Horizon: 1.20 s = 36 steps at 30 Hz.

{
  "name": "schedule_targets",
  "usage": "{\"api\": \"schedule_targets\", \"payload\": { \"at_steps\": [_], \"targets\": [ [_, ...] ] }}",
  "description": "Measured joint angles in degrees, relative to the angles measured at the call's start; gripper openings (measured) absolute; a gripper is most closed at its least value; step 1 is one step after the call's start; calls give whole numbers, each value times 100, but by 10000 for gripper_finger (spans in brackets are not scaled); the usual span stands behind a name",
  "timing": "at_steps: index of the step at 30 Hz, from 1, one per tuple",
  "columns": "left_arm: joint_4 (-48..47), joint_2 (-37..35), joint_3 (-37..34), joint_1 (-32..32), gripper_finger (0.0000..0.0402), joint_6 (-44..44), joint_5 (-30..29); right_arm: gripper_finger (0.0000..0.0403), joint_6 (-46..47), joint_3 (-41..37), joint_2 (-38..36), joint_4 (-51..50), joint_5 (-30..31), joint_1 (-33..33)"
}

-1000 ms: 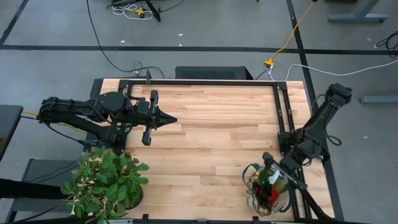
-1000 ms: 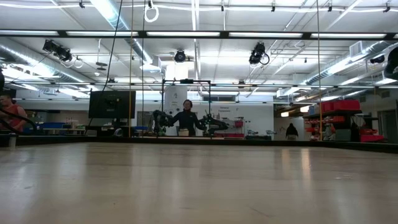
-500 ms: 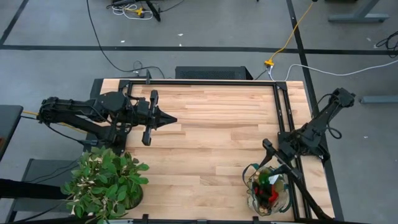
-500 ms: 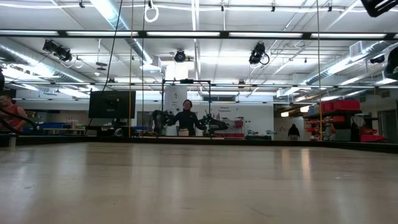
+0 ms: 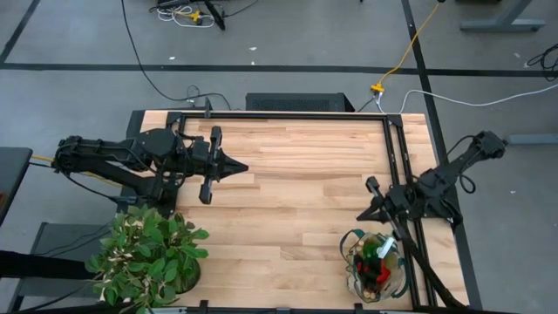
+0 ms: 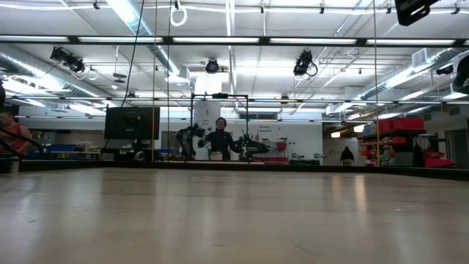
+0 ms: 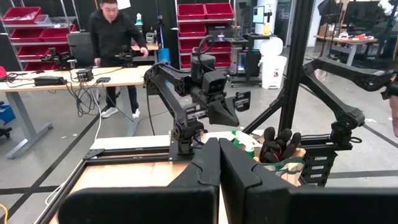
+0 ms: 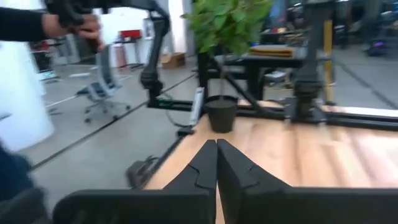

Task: Pick & Place Garden tools in Gardening bag
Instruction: Return to Home Position

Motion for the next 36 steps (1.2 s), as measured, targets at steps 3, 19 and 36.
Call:
{"api": "schedule_targets", "payload": {
  "at_steps": [3, 19, 36],
  "targets": [
    [0, 0, 0, 2, 3, 0, -30, 3, -92, 0, -79, -7, 64, -260],
    [-2, 0, 0, 2, 3, -2, -35, 1, -451, 0, -768, -99, -798, -1879],
    [-2, 0, 0, 1, 3, 2, -35, 0, -670, -7, -1858, -1351, -1387, -2211]
  ]
}}
